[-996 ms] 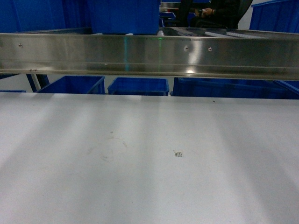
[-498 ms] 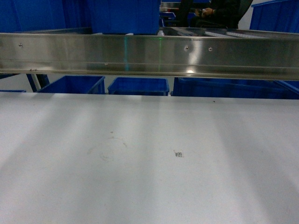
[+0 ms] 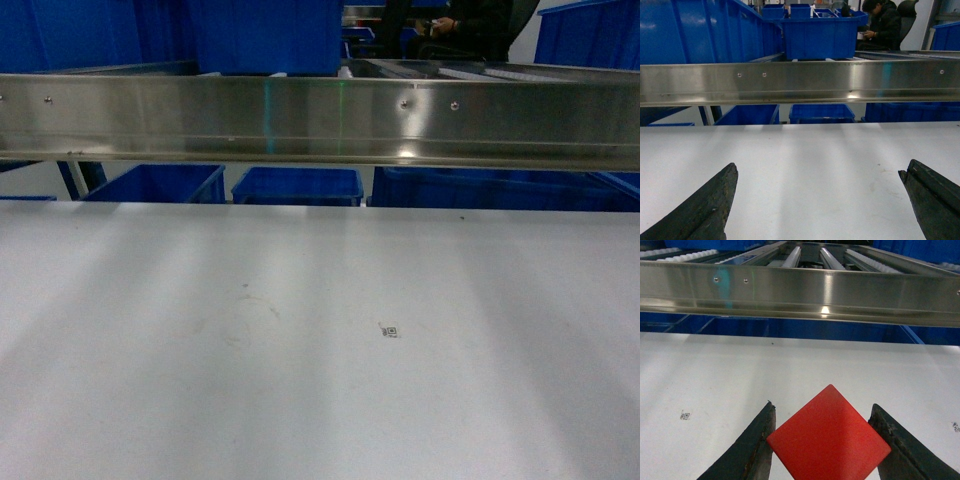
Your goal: Place magnetic block on left shelf second layer
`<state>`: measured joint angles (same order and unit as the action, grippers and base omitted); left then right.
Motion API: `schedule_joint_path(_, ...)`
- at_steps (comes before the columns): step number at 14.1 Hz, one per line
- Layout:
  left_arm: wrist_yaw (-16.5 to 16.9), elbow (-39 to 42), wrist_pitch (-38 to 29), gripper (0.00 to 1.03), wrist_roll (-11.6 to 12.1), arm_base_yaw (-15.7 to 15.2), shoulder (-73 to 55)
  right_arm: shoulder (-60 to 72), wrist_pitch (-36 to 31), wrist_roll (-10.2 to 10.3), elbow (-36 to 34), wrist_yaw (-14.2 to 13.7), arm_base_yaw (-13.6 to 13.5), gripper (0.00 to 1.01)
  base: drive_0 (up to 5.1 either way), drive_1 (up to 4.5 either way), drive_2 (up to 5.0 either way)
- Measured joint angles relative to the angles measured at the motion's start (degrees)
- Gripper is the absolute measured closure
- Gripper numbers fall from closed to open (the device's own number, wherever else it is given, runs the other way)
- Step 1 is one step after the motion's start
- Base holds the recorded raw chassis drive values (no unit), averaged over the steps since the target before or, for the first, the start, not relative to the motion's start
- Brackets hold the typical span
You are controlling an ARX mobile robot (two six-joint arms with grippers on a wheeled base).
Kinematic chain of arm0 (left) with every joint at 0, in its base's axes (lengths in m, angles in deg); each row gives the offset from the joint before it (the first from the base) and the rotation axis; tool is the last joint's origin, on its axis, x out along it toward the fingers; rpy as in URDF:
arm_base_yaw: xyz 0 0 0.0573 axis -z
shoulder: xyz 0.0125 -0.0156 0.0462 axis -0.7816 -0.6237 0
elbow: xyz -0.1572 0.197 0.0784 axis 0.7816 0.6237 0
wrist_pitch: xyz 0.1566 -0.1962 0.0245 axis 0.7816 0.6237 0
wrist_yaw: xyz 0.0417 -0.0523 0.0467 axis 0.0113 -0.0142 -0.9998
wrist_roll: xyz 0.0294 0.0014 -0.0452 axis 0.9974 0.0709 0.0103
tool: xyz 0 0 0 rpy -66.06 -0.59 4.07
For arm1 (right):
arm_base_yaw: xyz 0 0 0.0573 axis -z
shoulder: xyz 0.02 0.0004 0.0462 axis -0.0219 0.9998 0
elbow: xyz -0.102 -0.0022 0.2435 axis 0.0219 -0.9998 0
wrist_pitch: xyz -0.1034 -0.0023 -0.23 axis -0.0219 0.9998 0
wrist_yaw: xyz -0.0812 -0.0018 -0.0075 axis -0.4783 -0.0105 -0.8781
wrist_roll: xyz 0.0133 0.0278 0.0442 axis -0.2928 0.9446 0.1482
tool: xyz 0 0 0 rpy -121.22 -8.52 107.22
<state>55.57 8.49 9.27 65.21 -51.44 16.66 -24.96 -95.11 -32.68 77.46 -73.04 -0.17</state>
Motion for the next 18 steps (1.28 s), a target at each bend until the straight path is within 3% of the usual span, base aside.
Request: schedule_joint_path(18,-0.1,0.0,0.2,0.05,0.0,0.0,0.0,0.0,-0.1,0.0,0.0,0.1,-0.1,0.53,-4.9,2.46,2.5)
